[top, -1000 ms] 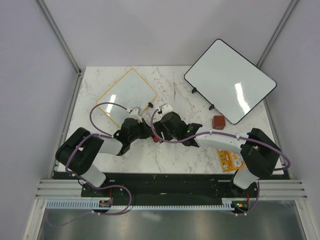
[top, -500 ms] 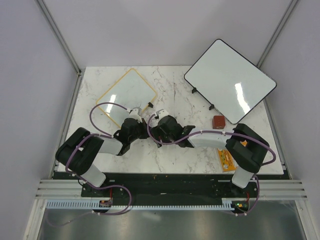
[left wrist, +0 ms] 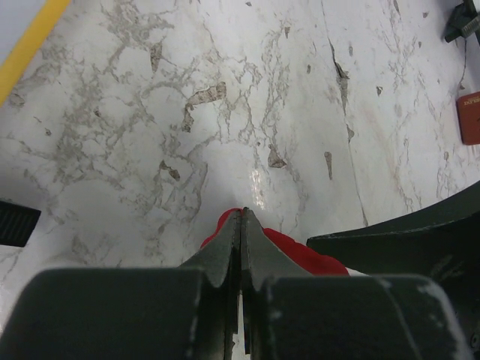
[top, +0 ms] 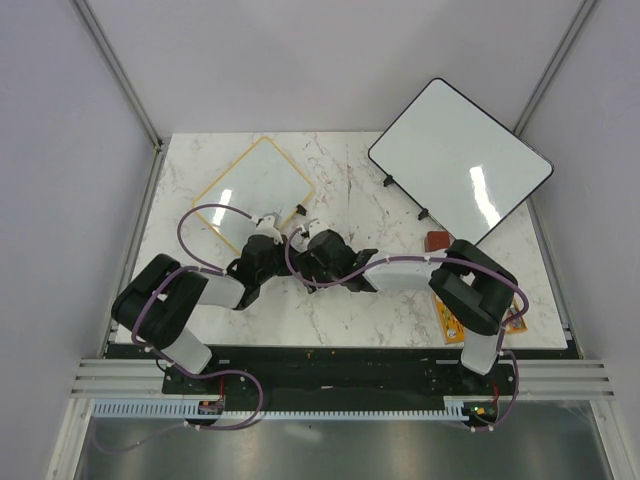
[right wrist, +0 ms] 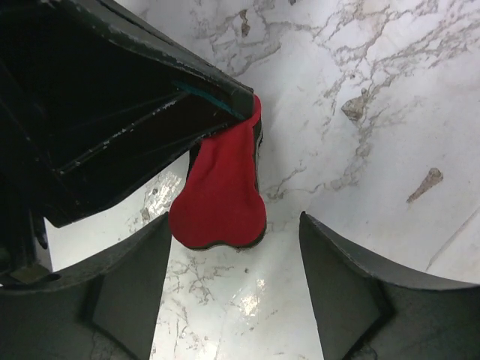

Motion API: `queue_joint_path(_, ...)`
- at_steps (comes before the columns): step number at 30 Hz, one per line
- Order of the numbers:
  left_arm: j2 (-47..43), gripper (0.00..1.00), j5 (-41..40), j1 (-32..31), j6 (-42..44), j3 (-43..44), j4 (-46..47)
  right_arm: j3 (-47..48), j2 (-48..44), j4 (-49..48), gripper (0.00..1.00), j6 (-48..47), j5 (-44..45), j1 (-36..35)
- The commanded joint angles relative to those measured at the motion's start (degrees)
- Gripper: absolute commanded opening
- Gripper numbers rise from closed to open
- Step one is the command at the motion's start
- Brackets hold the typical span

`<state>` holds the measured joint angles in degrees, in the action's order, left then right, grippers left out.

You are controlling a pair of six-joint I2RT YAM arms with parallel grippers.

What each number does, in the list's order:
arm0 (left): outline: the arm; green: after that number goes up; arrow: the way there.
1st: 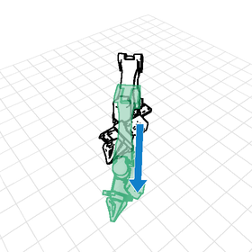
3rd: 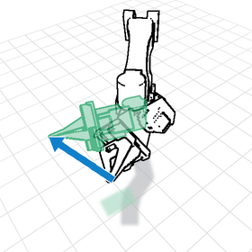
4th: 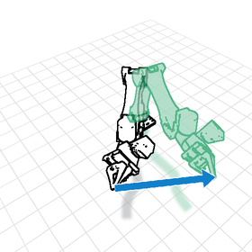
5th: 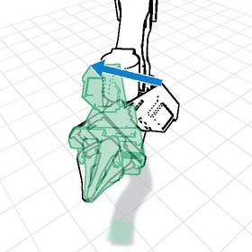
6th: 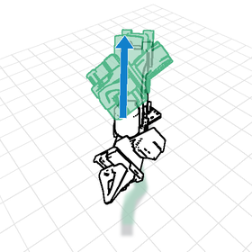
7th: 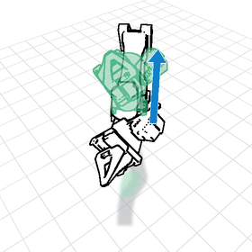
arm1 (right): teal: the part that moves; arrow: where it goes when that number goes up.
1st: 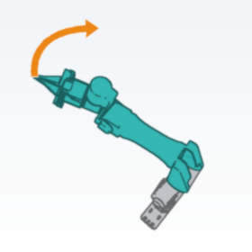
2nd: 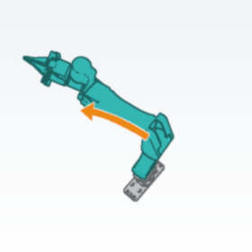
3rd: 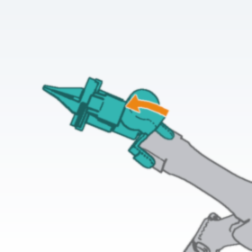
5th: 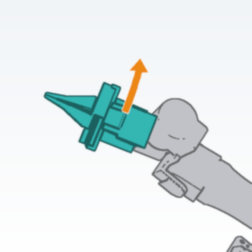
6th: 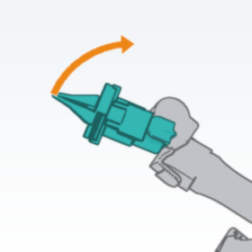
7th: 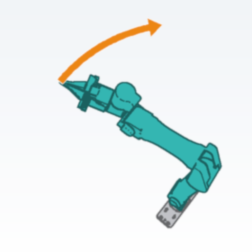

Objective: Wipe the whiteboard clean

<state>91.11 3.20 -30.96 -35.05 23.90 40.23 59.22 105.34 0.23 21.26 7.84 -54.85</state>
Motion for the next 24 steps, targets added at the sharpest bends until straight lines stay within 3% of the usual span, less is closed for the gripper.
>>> queue_joint_path(1, 1.7, 0.02, -0.65, -0.59, 1.03, 0.01, -6.13, 3.79, 3.55, -2.6, 0.74, 1.33, 0.07, -0.26)
queue_joint_path(10, 0.82, 0.02, 0.66, -0.59, 1.73, -0.52, -4.73, 2.22, 1.1, -2.34, 0.74, 1.24, 2.01, -0.26)
queue_joint_path(24, -12.18, 0.06, 1.55, -0.68, 3.14, -2.64, -5.14, -1.04, -9.98, -0.41, 0.78, 0.89, 1.39, -0.26)
